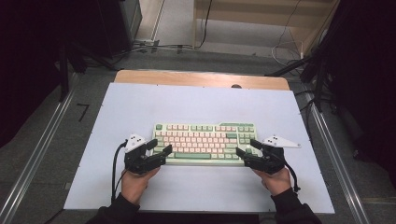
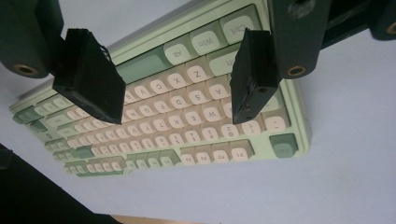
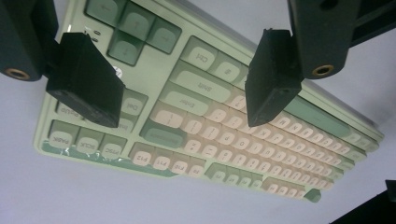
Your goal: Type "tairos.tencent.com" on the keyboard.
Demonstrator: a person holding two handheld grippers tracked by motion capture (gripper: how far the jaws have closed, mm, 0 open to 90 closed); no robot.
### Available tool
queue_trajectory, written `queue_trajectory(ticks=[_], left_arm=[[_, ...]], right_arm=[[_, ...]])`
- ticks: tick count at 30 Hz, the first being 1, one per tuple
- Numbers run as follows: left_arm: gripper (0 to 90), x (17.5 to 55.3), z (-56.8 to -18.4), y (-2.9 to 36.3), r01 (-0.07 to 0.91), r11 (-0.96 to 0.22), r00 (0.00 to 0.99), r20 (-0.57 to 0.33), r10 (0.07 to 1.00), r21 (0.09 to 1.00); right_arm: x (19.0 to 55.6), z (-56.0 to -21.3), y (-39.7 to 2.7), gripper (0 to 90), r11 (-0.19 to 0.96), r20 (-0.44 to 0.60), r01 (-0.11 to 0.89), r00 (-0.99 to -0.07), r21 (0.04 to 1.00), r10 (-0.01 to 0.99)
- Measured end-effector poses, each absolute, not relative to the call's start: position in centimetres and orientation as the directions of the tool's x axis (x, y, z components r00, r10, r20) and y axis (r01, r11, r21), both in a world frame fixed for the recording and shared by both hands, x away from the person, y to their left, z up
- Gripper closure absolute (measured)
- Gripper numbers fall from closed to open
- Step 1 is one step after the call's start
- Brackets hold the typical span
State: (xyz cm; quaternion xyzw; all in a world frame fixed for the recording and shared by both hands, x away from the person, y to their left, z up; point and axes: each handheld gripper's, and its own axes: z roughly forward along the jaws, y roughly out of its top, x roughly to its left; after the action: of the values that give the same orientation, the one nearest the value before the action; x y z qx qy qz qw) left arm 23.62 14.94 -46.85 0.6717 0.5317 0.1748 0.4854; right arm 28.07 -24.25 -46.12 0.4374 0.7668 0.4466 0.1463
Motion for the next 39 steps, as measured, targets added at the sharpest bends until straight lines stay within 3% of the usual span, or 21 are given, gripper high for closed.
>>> queue_trajectory(ticks=[39], left_arm=[[32.2, 21.4, -47.8, 19.5, 0.531, 0.128, 0.239, -0.292, 0.926, 0.838]], right_arm=[[26.4, -46.7, -31.3, 24.1, 0.127, 0.166, 0.574, -0.430, 0.809, 0.888]])
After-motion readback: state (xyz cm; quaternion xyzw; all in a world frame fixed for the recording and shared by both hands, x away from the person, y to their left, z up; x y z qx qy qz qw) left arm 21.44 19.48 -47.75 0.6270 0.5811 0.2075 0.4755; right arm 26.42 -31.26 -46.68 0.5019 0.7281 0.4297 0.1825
